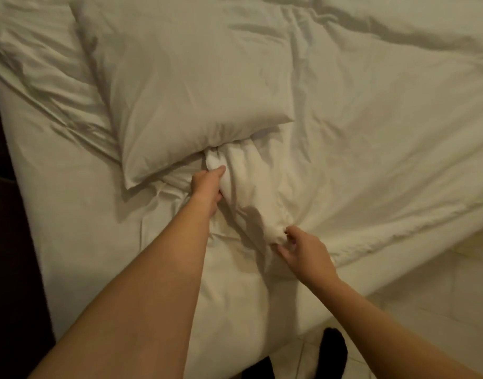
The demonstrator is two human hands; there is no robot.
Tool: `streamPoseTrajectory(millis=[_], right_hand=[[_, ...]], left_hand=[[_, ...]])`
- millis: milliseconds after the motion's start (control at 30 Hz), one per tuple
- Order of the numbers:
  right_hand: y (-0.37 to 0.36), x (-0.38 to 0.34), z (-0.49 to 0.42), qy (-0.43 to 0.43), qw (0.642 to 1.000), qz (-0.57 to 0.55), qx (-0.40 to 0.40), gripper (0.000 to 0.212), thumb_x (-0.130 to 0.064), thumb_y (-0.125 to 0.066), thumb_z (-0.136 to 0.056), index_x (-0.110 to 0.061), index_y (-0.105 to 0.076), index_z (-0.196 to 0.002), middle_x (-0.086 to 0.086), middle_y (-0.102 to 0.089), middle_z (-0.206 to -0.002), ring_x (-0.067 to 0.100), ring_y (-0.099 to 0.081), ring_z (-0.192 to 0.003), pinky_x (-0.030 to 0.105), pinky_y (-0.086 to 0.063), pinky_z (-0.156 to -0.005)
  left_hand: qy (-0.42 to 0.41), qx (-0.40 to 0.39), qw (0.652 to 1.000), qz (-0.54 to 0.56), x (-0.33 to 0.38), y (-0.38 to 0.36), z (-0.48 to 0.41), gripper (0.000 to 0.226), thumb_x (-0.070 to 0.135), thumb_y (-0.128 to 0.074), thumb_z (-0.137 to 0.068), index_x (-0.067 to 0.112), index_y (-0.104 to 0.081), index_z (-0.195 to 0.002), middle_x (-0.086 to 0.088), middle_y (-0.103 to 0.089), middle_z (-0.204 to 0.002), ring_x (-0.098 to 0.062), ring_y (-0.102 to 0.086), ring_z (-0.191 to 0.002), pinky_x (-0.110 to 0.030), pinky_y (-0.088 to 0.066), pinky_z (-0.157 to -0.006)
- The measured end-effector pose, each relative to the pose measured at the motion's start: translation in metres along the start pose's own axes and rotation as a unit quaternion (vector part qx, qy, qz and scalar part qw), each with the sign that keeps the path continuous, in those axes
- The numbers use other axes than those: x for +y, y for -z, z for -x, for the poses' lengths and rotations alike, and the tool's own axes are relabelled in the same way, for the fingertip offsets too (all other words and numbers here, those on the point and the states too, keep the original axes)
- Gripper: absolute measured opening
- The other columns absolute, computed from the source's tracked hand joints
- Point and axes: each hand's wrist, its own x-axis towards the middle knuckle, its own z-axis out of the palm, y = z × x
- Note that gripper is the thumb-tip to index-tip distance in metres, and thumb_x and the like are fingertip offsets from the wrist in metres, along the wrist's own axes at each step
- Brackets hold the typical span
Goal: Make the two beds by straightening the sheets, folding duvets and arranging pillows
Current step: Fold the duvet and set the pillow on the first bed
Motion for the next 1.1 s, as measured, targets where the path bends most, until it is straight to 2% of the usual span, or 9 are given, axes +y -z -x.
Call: streamPoseTrajectory(millis=[67,233,333,467,600,700,800,900,1100], right_hand=[[0.0,-0.003,-0.004,0.0,1.0,0.007,0.024,0.018,-0.032,-0.066,-0.088,-0.019,-0.056,-0.079,-0.004,-0.055,-0.068,0.034,-0.062,-0.08,0.038,-0.041,-0.062],[0.005,-0.015,0.011,0.011,1.0,0.009,0.02,0.015,-0.024,-0.059,-0.091,-0.018,-0.057,-0.078,-0.003,-0.061,-0.068,0.026,-0.055,-0.068,0.037,-0.041,-0.057],[0.016,-0.017,0.027,0.033,0.999,0.017,0.02,0.019,-0.02,-0.06,-0.091,-0.018,-0.055,-0.073,-0.003,-0.057,-0.063,0.017,-0.05,-0.061,0.029,-0.034,-0.052],[0.033,-0.026,0.047,0.071,0.997,0.04,-0.004,0.02,-0.029,-0.061,-0.094,-0.019,-0.063,-0.077,-0.004,-0.061,-0.065,0.011,-0.056,-0.063,0.032,-0.045,-0.057],[0.039,-0.038,0.067,0.114,0.989,0.085,-0.033,0.018,-0.032,-0.062,-0.093,-0.023,-0.065,-0.077,-0.006,-0.062,-0.065,0.012,-0.056,-0.063,0.032,-0.042,-0.056],[0.035,-0.038,0.084,0.117,0.983,0.123,-0.074,0.016,-0.032,-0.061,-0.093,-0.026,-0.069,-0.081,-0.008,-0.063,-0.068,0.014,-0.056,-0.066,0.03,-0.04,-0.058],[0.029,-0.028,0.095,0.104,0.979,0.136,-0.111,0.017,-0.034,-0.059,-0.095,-0.026,-0.07,-0.083,-0.008,-0.066,-0.072,0.012,-0.059,-0.068,0.027,-0.042,-0.058],[0.024,-0.017,0.099,0.092,0.98,0.145,-0.105,0.019,-0.033,-0.06,-0.094,-0.025,-0.068,-0.079,-0.005,-0.066,-0.07,0.013,-0.06,-0.067,0.029,-0.045,-0.06],[0.016,0.001,0.089,0.074,0.979,0.164,-0.101,0.022,-0.034,-0.059,-0.095,-0.022,-0.064,-0.077,-0.003,-0.063,-0.069,0.015,-0.059,-0.067,0.032,-0.046,-0.061]], left_hand=[[0.043,-0.04,0.996,0.064,0.0,0.014,0.001,0.027,0.016,-0.071,-0.094,0.008,-0.067,-0.12,-0.013,-0.076,-0.111,-0.026,-0.074,-0.097,-0.042,-0.062,-0.08],[0.033,-0.058,0.993,0.103,0.002,0.075,0.023,0.03,0.018,-0.073,-0.095,0.004,-0.068,-0.121,-0.014,-0.077,-0.111,-0.025,-0.075,-0.102,-0.046,-0.057,-0.098],[-0.004,-0.039,0.997,0.07,0.008,0.115,0.044,0.017,0.015,-0.072,-0.095,0.007,-0.07,-0.11,-0.016,-0.076,-0.109,-0.026,-0.074,-0.093,-0.044,-0.058,-0.093],[-0.018,-0.015,1.0,0.002,0.003,0.184,0.087,0.033,0.018,-0.077,-0.092,-0.001,-0.07,-0.119,-0.018,-0.077,-0.11,-0.025,-0.075,-0.093,-0.035,-0.06,-0.083],[-0.045,0.044,0.995,-0.078,-0.015,0.224,0.147,0.011,0.015,-0.078,-0.091,0.007,-0.075,-0.097,-0.009,-0.077,-0.084,-0.014,-0.072,-0.067,-0.021,-0.053,-0.055],[-0.075,0.091,0.984,-0.137,-0.038,0.242,0.173,0.017,0.023,-0.087,-0.078,0.011,-0.078,-0.085,-0.007,-0.079,-0.084,-0.024,-0.072,-0.077,-0.041,-0.06,-0.072],[-0.079,0.123,0.976,-0.159,-0.053,0.242,0.184,0.017,0.025,-0.088,-0.076,0.012,-0.077,-0.079,-0.007,-0.079,-0.081,-0.022,-0.069,-0.072,-0.046,-0.06,-0.072],[-0.046,0.085,0.99,-0.106,-0.063,0.237,0.182,0.018,0.024,-0.086,-0.081,0.009,-0.077,-0.083,-0.008,-0.078,-0.083,-0.022,-0.066,-0.072,-0.039,-0.055,-0.07],[0.068,0.04,0.994,0.082,-0.084,0.226,0.149,0.043,0.051,-0.062,-0.099,0.012,-0.072,-0.116,-0.008,-0.077,-0.111,-0.026,-0.071,-0.103,-0.043,-0.054,-0.092]])
